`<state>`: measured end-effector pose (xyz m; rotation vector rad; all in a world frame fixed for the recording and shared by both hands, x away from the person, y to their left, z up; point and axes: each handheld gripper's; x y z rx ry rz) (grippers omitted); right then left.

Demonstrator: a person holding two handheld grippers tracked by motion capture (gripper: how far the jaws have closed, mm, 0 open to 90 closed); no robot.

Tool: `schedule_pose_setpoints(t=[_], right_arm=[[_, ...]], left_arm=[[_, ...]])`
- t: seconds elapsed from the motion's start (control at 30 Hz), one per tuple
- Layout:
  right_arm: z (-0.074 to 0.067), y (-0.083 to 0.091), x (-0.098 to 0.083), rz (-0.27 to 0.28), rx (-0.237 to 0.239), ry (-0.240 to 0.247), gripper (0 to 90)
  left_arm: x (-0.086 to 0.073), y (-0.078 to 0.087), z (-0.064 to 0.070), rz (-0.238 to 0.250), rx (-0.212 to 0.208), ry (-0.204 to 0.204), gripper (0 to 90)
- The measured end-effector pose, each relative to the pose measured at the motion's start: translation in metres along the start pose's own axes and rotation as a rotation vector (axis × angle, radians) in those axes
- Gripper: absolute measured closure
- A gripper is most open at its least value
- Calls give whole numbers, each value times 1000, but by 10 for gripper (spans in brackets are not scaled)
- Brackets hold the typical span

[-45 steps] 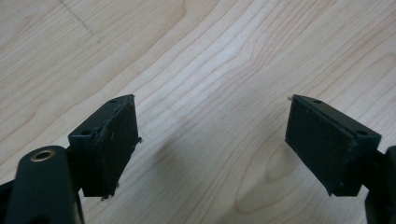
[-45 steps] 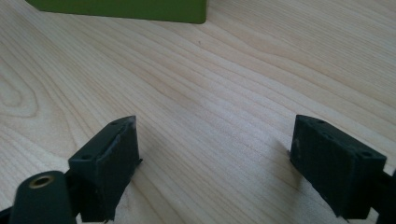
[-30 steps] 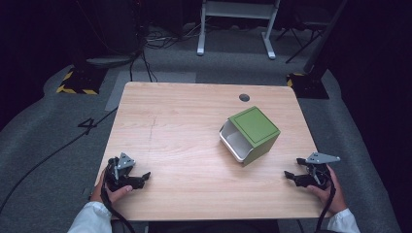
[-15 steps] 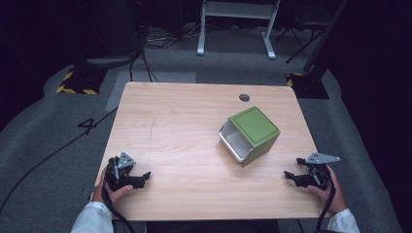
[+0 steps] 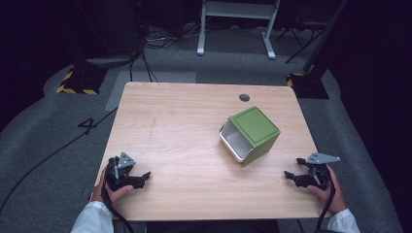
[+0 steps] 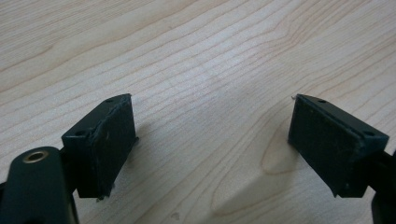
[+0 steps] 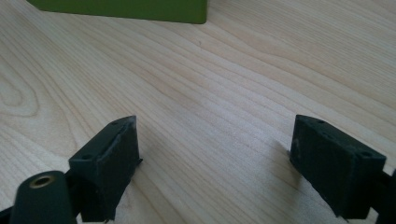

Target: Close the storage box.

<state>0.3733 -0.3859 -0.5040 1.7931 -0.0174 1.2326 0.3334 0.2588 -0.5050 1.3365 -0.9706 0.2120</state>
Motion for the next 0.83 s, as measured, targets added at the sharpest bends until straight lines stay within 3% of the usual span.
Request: schedule_pose_setpoints(t=[0.83], right_arm=[[0,0,0,0,5,4,157]], left_arm=[[0,0,0,0,0,0,151]])
Point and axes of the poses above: each handheld gripper's, and its own axes: y roughly backward along the jaws, x roughly out of its top, z roughly to its right, and after that the axes turned 7 degrees about x, right-handed
